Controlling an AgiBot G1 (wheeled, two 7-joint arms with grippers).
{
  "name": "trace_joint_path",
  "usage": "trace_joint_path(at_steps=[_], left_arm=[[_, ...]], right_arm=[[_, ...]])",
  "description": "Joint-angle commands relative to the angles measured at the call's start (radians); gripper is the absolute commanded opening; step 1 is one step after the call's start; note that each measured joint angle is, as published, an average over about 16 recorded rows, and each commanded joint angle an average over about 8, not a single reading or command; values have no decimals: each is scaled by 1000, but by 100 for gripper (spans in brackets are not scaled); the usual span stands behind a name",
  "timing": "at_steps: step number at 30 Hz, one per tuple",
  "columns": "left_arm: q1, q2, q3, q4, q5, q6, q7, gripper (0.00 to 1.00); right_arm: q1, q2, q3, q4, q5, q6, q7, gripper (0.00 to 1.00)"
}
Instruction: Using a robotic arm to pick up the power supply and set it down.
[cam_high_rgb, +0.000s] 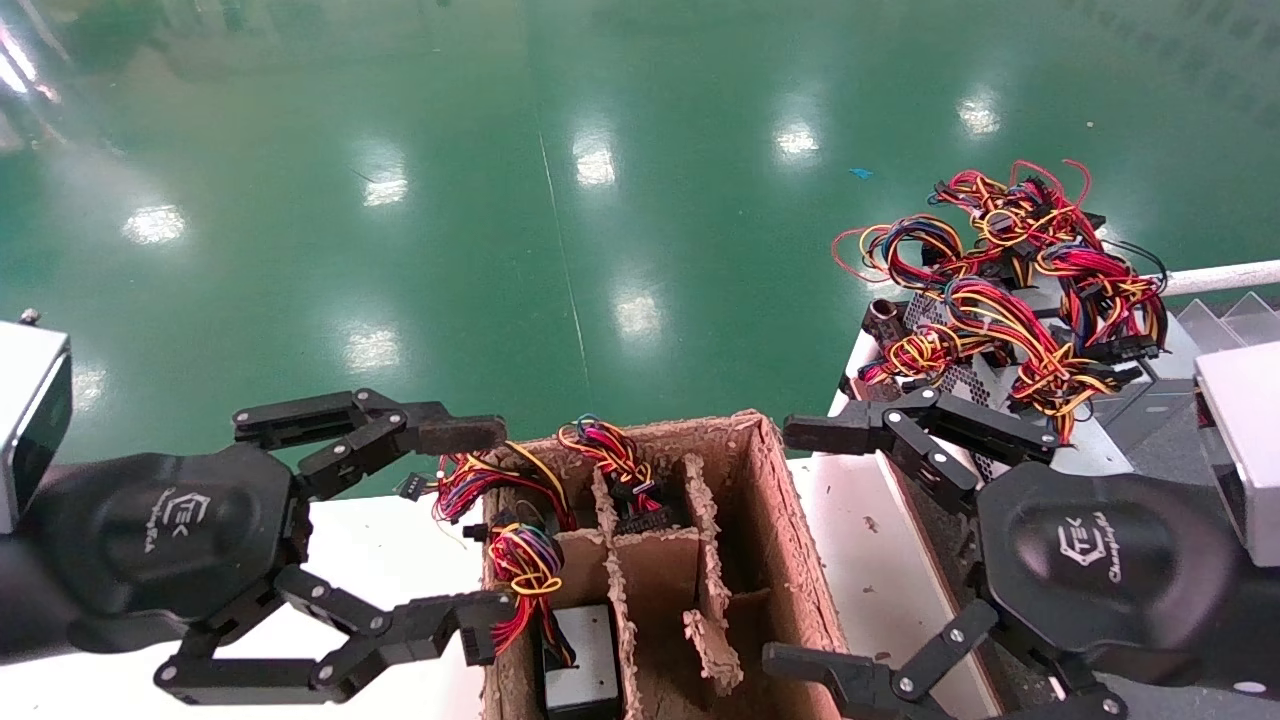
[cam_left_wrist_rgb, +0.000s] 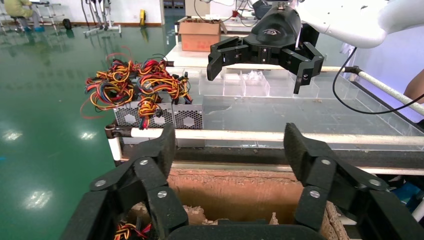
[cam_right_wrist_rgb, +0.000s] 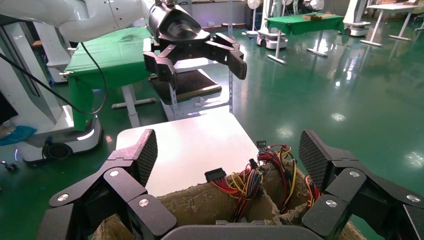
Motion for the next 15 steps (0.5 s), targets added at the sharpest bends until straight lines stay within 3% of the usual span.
trace_joint_path(at_steps=[1,9,15], left_arm=[[0,0,0,0,0,0,0,0],[0,0,0,0,0,0,0,0],[0,0,0,0,0,0,0,0]], right_arm=[[0,0,0,0,1,-1,0,100],[-3,-8,-11,-3,-25,21,2,100],[2,-42,-51,-20,-105,78,24,100]])
